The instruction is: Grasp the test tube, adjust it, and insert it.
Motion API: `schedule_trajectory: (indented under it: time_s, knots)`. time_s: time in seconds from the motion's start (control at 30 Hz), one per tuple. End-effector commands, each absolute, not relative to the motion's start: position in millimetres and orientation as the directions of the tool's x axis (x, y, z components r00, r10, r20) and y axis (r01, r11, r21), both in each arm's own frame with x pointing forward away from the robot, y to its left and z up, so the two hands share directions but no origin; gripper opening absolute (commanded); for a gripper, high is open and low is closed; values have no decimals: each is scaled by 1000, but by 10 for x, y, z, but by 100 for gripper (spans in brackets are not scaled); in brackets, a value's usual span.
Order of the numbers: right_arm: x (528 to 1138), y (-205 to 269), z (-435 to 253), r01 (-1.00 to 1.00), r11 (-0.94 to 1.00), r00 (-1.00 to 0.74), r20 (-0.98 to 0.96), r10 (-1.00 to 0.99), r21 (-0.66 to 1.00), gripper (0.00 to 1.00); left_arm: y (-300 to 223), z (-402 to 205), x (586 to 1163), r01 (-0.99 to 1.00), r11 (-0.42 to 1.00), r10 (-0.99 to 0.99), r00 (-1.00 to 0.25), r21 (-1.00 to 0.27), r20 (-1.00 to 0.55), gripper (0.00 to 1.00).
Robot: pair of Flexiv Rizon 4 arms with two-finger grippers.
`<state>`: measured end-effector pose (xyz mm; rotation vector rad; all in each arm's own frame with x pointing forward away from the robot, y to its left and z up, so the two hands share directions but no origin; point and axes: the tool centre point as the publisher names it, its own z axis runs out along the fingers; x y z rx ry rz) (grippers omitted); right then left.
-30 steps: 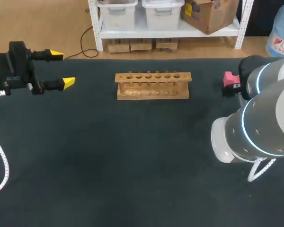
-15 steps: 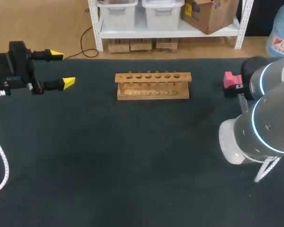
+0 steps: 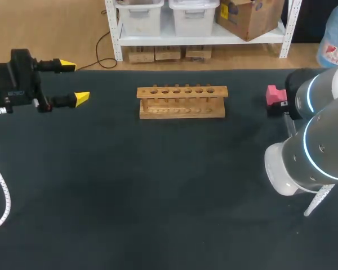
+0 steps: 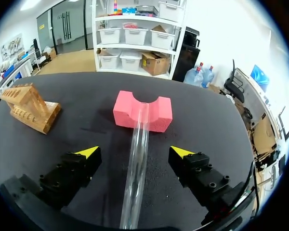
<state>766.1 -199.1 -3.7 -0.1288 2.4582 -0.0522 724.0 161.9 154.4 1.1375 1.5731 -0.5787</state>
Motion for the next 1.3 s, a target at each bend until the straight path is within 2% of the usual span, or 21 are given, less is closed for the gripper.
schedule_trajectory:
  time_s: [0.03, 0.17, 0.23, 0.33, 0.87, 1.03, 1.23, 1.3]
  knots:
    - [7688, -2019, -51, -84, 995, -780, -617, -100, -56, 75, 1617, 1524, 7232, 880, 434, 367, 21, 191, -930, 100]
    - [7692, -2030, -61, -82, 995, -784, -614, -97, -53, 71, 1617, 1524, 7232, 880, 434, 367, 21, 191, -930, 100]
    - [7698, -2038, -73, -83, 995, -785, -612, -98, -53, 56, 1617, 1524, 7232, 880, 434, 367, 21, 191, -930, 100]
    - [7703, -2043, -84, -84, 995, -787, -609, -100, -54, 47, 1617, 1524, 7232, 880, 434, 367, 21, 191, -930, 100]
    - [7728, -2038, -158, -96, 993, -799, -590, -114, -62, 44, 1617, 1524, 7232, 880, 434, 367, 21, 191, -930, 100]
    - [7730, -2048, -154, -97, 993, -798, -592, -118, -67, 37, 1617, 1524, 7232, 880, 434, 367, 21, 191, -930, 100]
    - [7727, -2054, -157, -98, 993, -799, -589, -120, -69, 35, 1617, 1524, 7232, 880, 434, 367, 21, 191, -930, 100]
    - [7725, -2057, -161, -98, 993, -800, -588, -121, -70, 27, 1617, 1524, 7232, 880, 434, 367, 21, 191, -930, 100]
